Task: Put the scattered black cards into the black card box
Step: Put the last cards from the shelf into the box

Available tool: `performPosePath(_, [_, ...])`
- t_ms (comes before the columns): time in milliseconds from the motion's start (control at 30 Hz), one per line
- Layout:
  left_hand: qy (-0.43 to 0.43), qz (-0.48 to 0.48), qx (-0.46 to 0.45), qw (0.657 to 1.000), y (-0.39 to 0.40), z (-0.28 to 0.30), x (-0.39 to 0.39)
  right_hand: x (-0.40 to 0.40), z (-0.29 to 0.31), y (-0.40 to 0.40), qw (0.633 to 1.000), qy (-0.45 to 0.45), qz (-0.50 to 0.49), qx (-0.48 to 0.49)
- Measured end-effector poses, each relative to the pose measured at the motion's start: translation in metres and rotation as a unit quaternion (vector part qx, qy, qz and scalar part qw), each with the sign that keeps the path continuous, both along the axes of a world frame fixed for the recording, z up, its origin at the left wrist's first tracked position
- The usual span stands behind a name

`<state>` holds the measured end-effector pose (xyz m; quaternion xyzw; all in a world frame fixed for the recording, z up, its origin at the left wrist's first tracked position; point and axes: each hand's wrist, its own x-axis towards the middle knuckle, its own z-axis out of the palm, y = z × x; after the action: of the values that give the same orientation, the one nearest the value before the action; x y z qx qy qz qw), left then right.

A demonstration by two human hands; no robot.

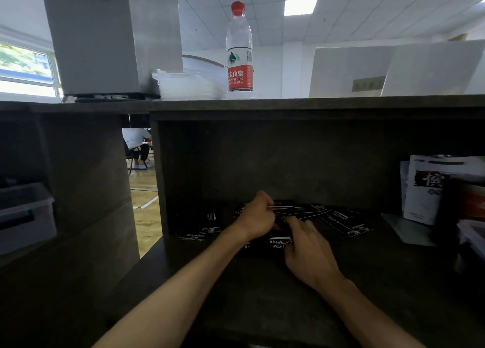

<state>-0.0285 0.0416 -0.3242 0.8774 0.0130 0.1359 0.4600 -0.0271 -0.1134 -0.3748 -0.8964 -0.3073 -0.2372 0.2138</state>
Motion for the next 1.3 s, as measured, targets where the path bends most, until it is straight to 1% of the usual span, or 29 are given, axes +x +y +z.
performPosePath(100, [-0.061, 0.012, -0.138, 0.989, 0.004, -0.002, -0.009, 0.000, 0.000, -0.001, 1.000, -0.018, 0.020, -0.011])
performPosePath(133, [-0.095, 0.044, -0.123, 0.987, 0.010, -0.002, -0.013, -0.001, 0.000, -0.001, 0.999, -0.021, 0.024, -0.012])
performPosePath(167, [-0.127, 0.095, -0.063, 0.985, 0.019, -0.004, -0.017, -0.001, 0.000, -0.001, 0.999, -0.023, 0.027, -0.010])
performPosePath(233, [-0.168, 0.198, 0.062, 0.964, 0.041, -0.014, -0.027, -0.001, 0.001, -0.001, 0.999, -0.025, 0.026, -0.006])
performPosePath(267, [-0.173, 0.223, 0.078, 0.956, 0.050, -0.020, -0.031, -0.001, 0.001, 0.000, 0.999, -0.026, 0.022, -0.007])
performPosePath(300, [-0.151, 0.227, 0.062, 0.960, 0.054, -0.026, -0.036, -0.001, 0.000, 0.001, 0.999, -0.025, 0.018, -0.009])
performPosePath(333, [-0.117, 0.208, 0.020, 0.971, 0.053, -0.030, -0.039, -0.001, 0.001, 0.002, 1.000, -0.023, 0.013, -0.010])
performPosePath(400, [-0.051, 0.123, -0.080, 0.988, 0.040, -0.035, -0.038, -0.002, 0.001, 0.003, 1.000, -0.018, 0.005, -0.014])
performPosePath(433, [-0.038, 0.097, -0.095, 0.990, 0.032, -0.036, -0.035, -0.002, 0.001, 0.003, 1.000, -0.021, 0.003, -0.019])
performPosePath(533, [-0.008, 0.049, -0.131, 0.990, 0.009, -0.033, -0.017, -0.001, -0.001, 0.001, 0.999, -0.019, -0.007, -0.050])
performPosePath(600, [0.036, 0.012, -0.189, 0.981, 0.002, -0.029, -0.003, 0.000, -0.001, 0.001, 0.999, 0.002, -0.018, -0.045])
performPosePath(667, [0.032, 0.042, -0.231, 0.971, 0.010, -0.022, 0.010, 0.001, -0.001, 0.001, 0.999, 0.009, -0.029, -0.034])
performPosePath(700, [0.011, 0.085, -0.207, 0.975, 0.017, -0.020, 0.018, 0.001, -0.001, 0.002, 0.999, 0.009, -0.032, -0.032])
performPosePath(733, [-0.013, 0.128, -0.121, 0.984, 0.028, -0.020, 0.025, 0.002, -0.001, 0.003, 0.999, 0.008, -0.036, -0.028])
performPosePath(767, [-0.027, 0.149, 0.013, 0.988, 0.038, -0.023, 0.029, 0.002, -0.002, 0.003, 0.999, 0.007, -0.041, -0.025])
performPosePath(800, [-0.028, 0.133, 0.144, 0.980, 0.045, -0.027, 0.032, 0.002, -0.002, 0.004, 0.999, 0.005, -0.049, -0.023])
performPosePath(833, [-0.021, 0.092, 0.240, 0.966, 0.049, -0.031, 0.034, 0.003, -0.001, 0.004, 0.998, 0.003, -0.059, -0.023])
performPosePath(900, [0.009, 0.029, 0.357, 0.934, 0.055, -0.041, 0.036, 0.004, -0.002, 0.003, 0.996, -0.004, -0.085, -0.022])
performPosePath(933, [0.010, 0.032, 0.408, 0.912, 0.057, -0.044, 0.035, 0.004, -0.002, 0.003, 0.995, -0.010, -0.096, -0.021])
performPosePath(1000, [-0.004, 0.087, 0.490, 0.867, 0.065, -0.044, 0.035, 0.003, -0.002, 0.002, 0.994, -0.019, -0.105, -0.023])
performPosePath(1033, [-0.009, 0.126, 0.512, 0.850, 0.067, -0.043, 0.032, 0.003, -0.003, 0.002, 0.994, -0.022, -0.102, -0.027])
performPosePath(1067, [-0.009, 0.154, 0.513, 0.845, 0.069, -0.042, 0.030, 0.003, -0.003, 0.001, 0.994, -0.024, -0.098, -0.029])
performPosePath(1100, [-0.003, 0.157, 0.505, 0.848, 0.070, -0.043, 0.029, 0.003, -0.003, 0.001, 0.995, -0.025, -0.094, -0.030])
performPosePath(1133, [0.005, 0.137, 0.484, 0.864, 0.070, -0.045, 0.029, 0.003, -0.002, 0.001, 0.995, -0.024, -0.090, -0.029])
performPosePath(1167, [0.012, 0.095, 0.440, 0.893, 0.070, -0.047, 0.029, 0.002, -0.002, 0.000, 0.996, -0.023, -0.086, -0.028])
performPosePath(1200, [0.024, 0.044, 0.379, 0.924, 0.068, -0.048, 0.028, 0.002, -0.002, 0.000, 0.996, -0.024, -0.081, -0.026])
performPosePath(1233, [0.040, 0.001, 0.320, 0.947, 0.067, -0.048, 0.026, 0.001, -0.002, -0.001, 0.997, -0.025, -0.075, -0.025])
performPosePath(1267, [0.048, -0.022, 0.280, 0.959, 0.067, -0.047, 0.024, 0.001, -0.001, -0.001, 0.997, -0.025, -0.070, -0.024])
performPosePath(1300, [0.046, -0.028, 0.263, 0.963, 0.067, -0.045, 0.023, 0.000, -0.001, -0.001, 0.997, -0.024, -0.065, -0.023])
